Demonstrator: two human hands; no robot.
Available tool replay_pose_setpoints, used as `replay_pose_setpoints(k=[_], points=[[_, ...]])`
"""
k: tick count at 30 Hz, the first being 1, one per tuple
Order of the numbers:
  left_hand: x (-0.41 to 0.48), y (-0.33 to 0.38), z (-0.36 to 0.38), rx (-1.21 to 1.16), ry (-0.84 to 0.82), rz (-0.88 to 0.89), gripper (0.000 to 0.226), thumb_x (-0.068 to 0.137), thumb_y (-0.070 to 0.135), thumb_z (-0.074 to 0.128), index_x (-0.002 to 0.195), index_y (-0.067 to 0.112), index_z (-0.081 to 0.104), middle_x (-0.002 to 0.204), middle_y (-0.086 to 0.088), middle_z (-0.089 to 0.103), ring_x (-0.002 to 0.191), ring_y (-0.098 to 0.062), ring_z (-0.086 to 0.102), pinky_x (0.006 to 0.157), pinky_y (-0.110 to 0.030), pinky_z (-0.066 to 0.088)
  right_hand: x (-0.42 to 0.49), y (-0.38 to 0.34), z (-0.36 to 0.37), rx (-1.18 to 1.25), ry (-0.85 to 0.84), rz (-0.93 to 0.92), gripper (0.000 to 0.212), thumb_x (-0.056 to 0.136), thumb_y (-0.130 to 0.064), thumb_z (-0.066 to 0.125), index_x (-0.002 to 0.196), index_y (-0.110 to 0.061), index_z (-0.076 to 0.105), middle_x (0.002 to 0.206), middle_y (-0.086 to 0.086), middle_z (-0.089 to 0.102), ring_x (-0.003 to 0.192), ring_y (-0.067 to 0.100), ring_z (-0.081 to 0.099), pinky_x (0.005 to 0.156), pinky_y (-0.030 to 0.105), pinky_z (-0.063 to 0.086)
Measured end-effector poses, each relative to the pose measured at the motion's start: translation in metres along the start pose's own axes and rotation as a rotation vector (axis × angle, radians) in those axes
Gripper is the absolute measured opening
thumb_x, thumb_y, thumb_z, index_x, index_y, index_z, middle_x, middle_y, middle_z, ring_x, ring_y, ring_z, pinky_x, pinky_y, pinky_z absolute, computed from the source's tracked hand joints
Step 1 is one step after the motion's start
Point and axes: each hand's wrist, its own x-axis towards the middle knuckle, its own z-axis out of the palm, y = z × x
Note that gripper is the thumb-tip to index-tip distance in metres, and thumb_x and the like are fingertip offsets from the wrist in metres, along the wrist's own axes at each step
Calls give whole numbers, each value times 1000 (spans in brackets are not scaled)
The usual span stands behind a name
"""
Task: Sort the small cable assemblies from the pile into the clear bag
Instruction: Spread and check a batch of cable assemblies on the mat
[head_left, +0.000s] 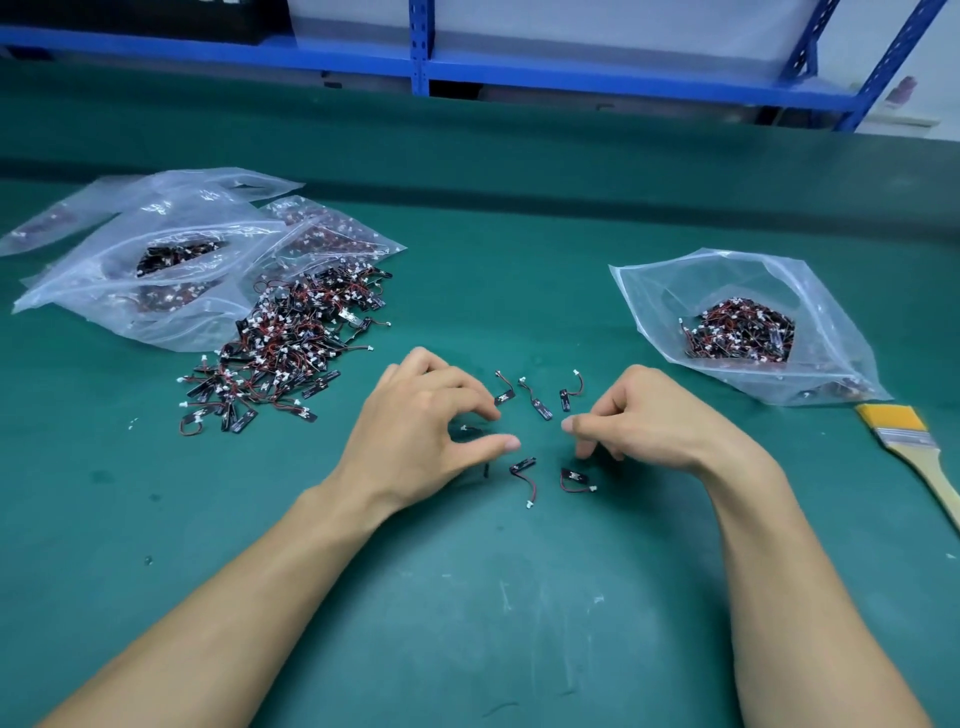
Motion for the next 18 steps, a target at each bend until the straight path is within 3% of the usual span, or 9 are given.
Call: replay_pose_setpoints(k=[3,5,8,10,14,18], points=[[2,-17,-7,51,38,-68,22,83,47,75,95,28,76,103,18,69,96,-18,50,87,-40,43,2,3,0,10,53,-9,32,83,-51,69,60,-31,77,43,-6,46,46,11,38,51,25,34],[6,-34,-14,173,73,-144,26,86,44,72,104,25,74,115,11,66,107,-22,50,92,-43,42,4,4,3,41,110,-25,34,85,-49,70,59,-28,76,39,-7,38,42,10,30,44,21,28],[10,-60,-21,408,72,-298,35,88,42,66,117,23,69,136,1,56,127,-26,41,101,-43,31,8,3,8,80,200,-44,35,85,-49,70,60,-25,74,41,-6,35,43,11,26,45,24,26],[13,-75,-23,509,73,-336,29,88,37,63,112,22,69,143,-1,52,134,-26,37,107,-43,23,10,2,11,87,240,-59,36,86,-48,70,61,-22,73,43,-5,37,45,11,27,49,26,27],[24,-91,-25,600,23,-267,16,88,26,59,97,22,71,137,1,58,141,-25,35,118,-51,8,13,0,16,89,287,-100,41,87,-46,71,60,-15,72,48,7,45,47,11,26,51,28,28],[32,-96,-19,611,-39,-209,19,90,24,55,104,24,68,124,8,65,141,-23,37,114,-52,-15,14,1,18,92,321,-115,41,89,-43,70,60,-14,70,43,-5,31,47,12,25,51,28,25]])
